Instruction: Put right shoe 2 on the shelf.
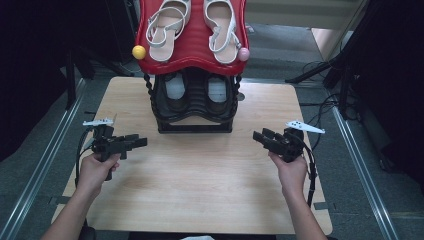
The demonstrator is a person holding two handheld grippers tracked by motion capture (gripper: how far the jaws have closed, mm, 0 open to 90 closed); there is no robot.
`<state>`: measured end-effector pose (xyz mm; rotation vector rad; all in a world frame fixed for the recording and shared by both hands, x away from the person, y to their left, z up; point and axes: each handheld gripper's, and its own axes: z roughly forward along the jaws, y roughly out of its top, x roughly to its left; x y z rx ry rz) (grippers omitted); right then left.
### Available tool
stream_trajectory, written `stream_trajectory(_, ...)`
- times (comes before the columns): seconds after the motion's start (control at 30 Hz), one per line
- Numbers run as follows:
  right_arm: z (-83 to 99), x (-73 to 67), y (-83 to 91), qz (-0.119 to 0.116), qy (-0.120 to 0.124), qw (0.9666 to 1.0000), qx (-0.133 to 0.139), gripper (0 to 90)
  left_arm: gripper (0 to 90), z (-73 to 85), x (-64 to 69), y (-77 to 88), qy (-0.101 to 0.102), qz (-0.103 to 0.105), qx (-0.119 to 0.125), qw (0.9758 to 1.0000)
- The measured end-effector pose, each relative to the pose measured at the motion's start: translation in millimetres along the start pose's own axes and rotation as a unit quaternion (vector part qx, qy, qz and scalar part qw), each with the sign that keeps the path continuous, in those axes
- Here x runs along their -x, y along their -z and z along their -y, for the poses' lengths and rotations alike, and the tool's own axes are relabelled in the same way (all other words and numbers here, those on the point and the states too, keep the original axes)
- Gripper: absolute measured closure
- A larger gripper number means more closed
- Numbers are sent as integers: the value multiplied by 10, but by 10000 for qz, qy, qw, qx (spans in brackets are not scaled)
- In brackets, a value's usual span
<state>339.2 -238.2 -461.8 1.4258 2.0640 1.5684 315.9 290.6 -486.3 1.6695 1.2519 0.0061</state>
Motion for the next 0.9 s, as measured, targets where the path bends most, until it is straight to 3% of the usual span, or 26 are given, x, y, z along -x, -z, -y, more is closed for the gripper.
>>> stream_trajectory(0.27, 83, -5, -124, -93, 87, 9995, -293, 487, 370, -3, 5, -20, -48, -26, -72, 10000)
stream_trajectory(0.6, 107, -26, -177, -168, 91, 9991, -377, 474, 364, -4, 2, -34, -55, -46, -127, 9999)
stream_trajectory(0.8, 117, -31, -200, -170, 171, 9988, -432, 444, 348, 6, 21, -81, -118, -268, -218, 9993)
stream_trajectory(0.9, 126, -23, -218, -250, 239, 9981, -507, 345, 281, 21, 53, -144, -216, -524, -211, 9982)
